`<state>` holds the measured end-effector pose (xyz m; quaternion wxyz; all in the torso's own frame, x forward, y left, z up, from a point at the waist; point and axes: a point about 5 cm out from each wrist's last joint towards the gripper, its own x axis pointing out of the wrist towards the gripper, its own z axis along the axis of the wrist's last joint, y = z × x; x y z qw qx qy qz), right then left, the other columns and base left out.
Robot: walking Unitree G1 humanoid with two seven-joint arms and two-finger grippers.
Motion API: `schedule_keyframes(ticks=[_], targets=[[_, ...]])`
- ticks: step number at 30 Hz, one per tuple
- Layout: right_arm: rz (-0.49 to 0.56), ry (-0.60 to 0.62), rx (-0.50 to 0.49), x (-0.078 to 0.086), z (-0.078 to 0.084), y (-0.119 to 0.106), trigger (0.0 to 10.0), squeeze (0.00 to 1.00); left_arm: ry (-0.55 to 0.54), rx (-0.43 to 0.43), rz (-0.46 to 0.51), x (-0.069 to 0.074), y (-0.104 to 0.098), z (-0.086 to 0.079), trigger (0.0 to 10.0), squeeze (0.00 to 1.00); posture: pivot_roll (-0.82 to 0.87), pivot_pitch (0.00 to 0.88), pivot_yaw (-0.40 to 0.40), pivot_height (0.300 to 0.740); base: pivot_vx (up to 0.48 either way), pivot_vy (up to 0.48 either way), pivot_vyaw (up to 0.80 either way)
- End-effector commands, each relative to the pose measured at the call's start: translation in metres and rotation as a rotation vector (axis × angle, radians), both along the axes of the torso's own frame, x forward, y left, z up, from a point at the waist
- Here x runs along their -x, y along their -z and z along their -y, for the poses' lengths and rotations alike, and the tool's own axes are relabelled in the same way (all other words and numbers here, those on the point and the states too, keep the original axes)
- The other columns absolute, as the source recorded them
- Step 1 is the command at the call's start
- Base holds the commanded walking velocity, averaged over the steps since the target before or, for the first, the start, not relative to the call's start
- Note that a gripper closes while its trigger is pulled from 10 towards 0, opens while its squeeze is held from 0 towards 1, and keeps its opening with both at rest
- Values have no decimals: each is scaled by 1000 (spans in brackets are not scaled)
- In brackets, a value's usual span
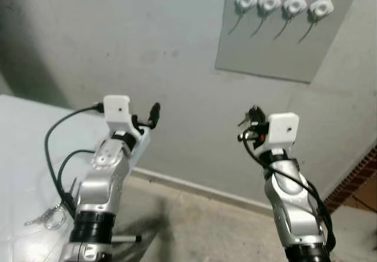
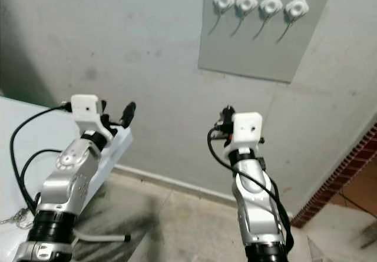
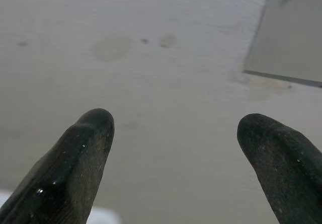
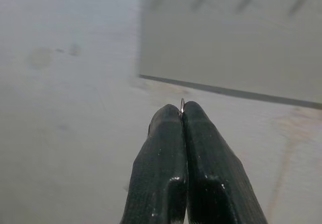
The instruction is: Hang keys on a hook
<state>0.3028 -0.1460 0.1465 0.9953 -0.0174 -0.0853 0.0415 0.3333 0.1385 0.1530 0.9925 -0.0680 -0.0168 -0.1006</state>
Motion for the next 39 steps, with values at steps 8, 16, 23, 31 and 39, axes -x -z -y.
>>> schedule_keyframes(ticks=[8, 16, 23, 31, 39], targets=[[-7, 24, -2, 0, 8, 0, 10000, 0, 29, 1, 10, 2, -3, 9, 10000, 0, -21, 0, 11, 732, 435, 0, -468], [13, 23, -6, 1, 8, -2, 10000, 0, 28, 3, 8, 3, -2, 9, 10000, 0, -19, 0, 7, 732, 436, 0, 0], [16, 16, 2, 1, 8, -3, 10000, 0, 22, 20, 9, 4, -3, 10, 10000, 0, -15, 0, 3, 732, 384, 0, 0], [14, -15, 8, 1, 2, -2, 10000, 0, 66, 25, 71, 11, -12, 24, 10000, 0, -9, 0, -4, 732, 0, 0, 0], [43, -88, -6, 0, -4, -10, 10000, 0, 245, -51, 142, 26, -24, 63, 10000, 0, -6, 7, -10, 732, 0, 0, 0]])
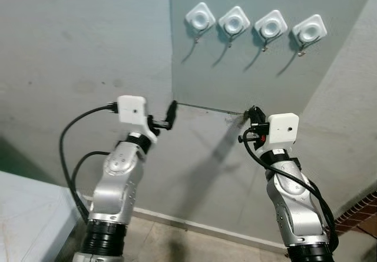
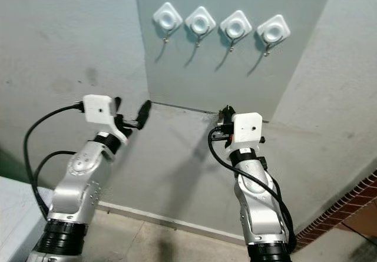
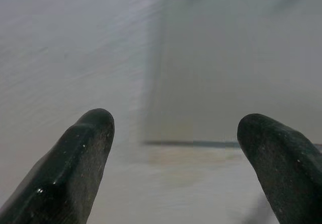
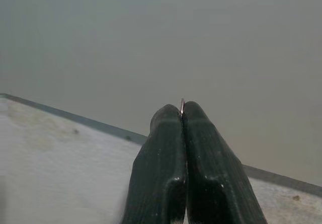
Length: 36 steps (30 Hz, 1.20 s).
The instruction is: Hang keys on a hook
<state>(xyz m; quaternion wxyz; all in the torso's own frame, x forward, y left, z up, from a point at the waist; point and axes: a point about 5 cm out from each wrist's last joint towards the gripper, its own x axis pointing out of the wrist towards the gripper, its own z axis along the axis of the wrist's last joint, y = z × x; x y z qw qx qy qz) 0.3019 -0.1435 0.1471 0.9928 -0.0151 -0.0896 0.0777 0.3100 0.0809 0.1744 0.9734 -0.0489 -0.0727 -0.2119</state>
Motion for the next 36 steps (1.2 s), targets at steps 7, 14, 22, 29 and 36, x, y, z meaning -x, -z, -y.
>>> schedule_keyframes(ticks=[7, 14, 22, 29, 36], targets=[[136, -117, -66, -3, -9, -35, 10000, 0, 170, -55, 93, 15, -19, 32, 10000, 0, -12, 14, -8, 732, 0, 0, 0], [212, -139, -81, -9, -13, -60, 10000, 0, 187, -23, 148, 11, -43, 30, 10000, 0, -13, 20, -8, 732, 0, 0, 0], [277, -166, -97, -18, -11, -84, 10000, 0, 188, -51, 195, 2, -56, 26, 10000, 0, -16, 22, -9, 732, 0, 0, 0], [314, -183, -143, -25, -6, -98, 10000, 0, 195, -60, 207, -1, -61, 27, 10000, 0, -17, 22, -6, 732, 0, 0, 0], [305, -180, -221, -30, -1, -102, 10000, 0, 203, -56, 208, 0, -61, 29, 10000, 0, -10, 27, -10, 732, 0, 0, 0]])
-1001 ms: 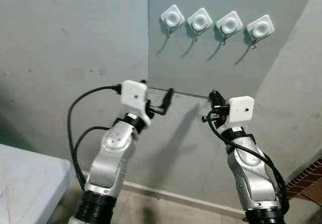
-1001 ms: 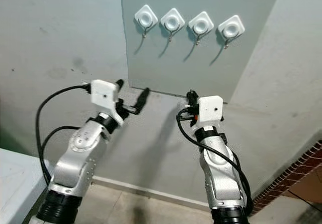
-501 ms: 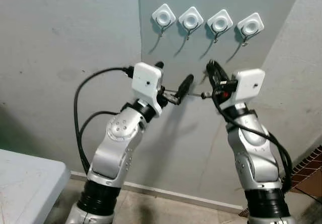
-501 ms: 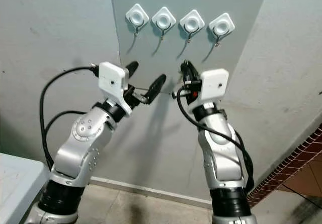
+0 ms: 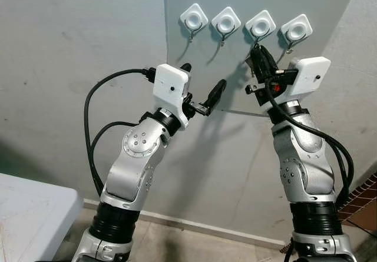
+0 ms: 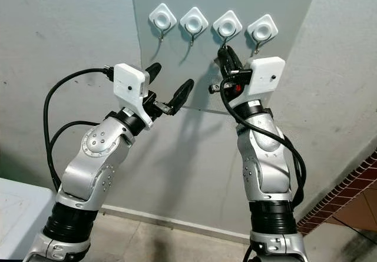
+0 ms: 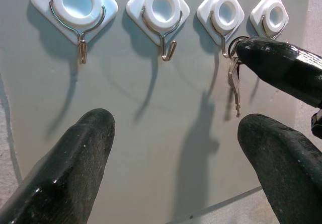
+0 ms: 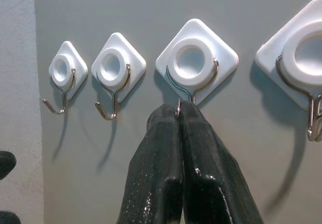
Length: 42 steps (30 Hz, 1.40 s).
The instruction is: Hang keys on a hook
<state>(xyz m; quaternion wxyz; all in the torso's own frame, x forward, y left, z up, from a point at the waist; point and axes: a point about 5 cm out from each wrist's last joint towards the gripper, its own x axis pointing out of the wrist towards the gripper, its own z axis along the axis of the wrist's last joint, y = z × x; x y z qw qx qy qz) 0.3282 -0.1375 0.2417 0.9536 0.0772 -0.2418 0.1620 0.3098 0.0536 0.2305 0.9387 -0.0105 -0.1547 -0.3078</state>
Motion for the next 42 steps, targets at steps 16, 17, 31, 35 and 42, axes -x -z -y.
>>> schedule_keyframes(ticks=[16, 17, 31, 35, 42], targets=[[-252, -207, -482, 3, 0, 36, 10000, 0, -11, 14, 5, 0, -5, -4, 10000, 0, 0, 36, -11, 732, 0, 0, 0], [-258, -217, -478, 4, -2, 37, 10000, 0, -12, 14, 5, 0, -5, -5, 10000, 0, 0, 37, -11, 732, 0, 0, 0], [-139, -99, 137, 19, -17, 60, 10000, 1000, -122, 32, -9, -2, 3, -13, 10000, 0, 0, 44, -15, 732, 0, 0, 0], [-144, -41, 140, 21, -11, 68, 10000, 1000, -163, 84, -90, 0, 21, -19, 10000, 0, 2, 44, -16, 732, 0, 0, 0], [-189, 14, 131, 24, -3, 85, 10000, 1000, -228, 73, -219, 2, 59, -26, 10000, 0, 3, 42, -17, 732, 0, 0, 0]])
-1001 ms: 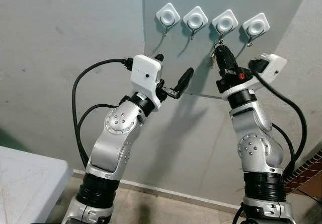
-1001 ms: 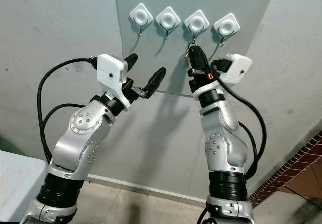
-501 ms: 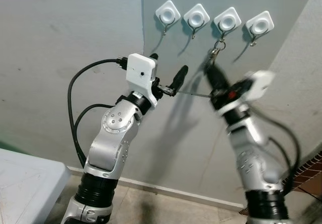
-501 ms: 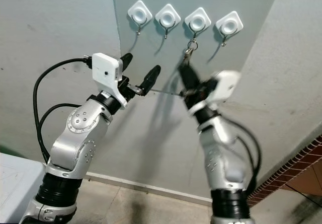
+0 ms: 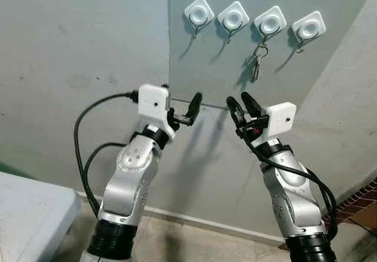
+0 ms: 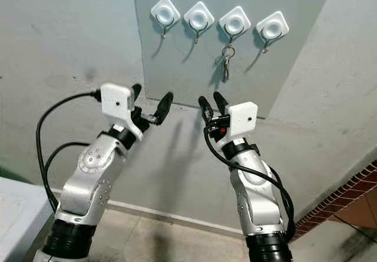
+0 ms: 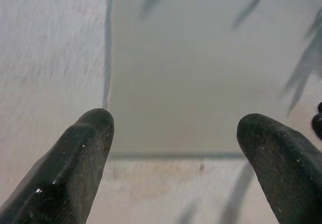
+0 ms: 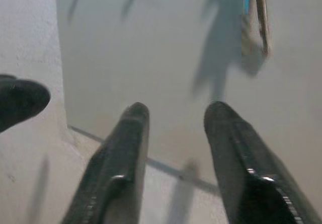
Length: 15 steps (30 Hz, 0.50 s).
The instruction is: Hang keys on a hook
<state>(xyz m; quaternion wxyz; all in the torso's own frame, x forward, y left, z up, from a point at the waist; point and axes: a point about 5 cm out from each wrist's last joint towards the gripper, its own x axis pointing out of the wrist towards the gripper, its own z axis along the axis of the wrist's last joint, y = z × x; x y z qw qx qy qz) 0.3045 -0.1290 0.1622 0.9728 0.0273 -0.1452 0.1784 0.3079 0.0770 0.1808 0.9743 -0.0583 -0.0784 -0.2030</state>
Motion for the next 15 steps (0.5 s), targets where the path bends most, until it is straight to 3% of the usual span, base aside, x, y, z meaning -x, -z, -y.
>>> schedule_keyframes(ticks=[1, 4, 15], targets=[[-37, 62, 19, 3, 9, 16, 10000, 1000, -70, -12, -76, 1, 25, -8, 10000, 0, 1, 38, -17, 732, 0, 0, 0], [-59, 82, 22, 5, 13, 24, 10000, 1000, -99, 24, -119, 1, 35, -15, 10000, 0, 0, 36, -16, 732, 0, 0, 0], [-164, 170, 35, 17, 24, 60, 10000, 1000, -149, -9, -175, 4, 69, -29, 10000, 0, -2, 19, -12, 732, 0, 0, 0]])
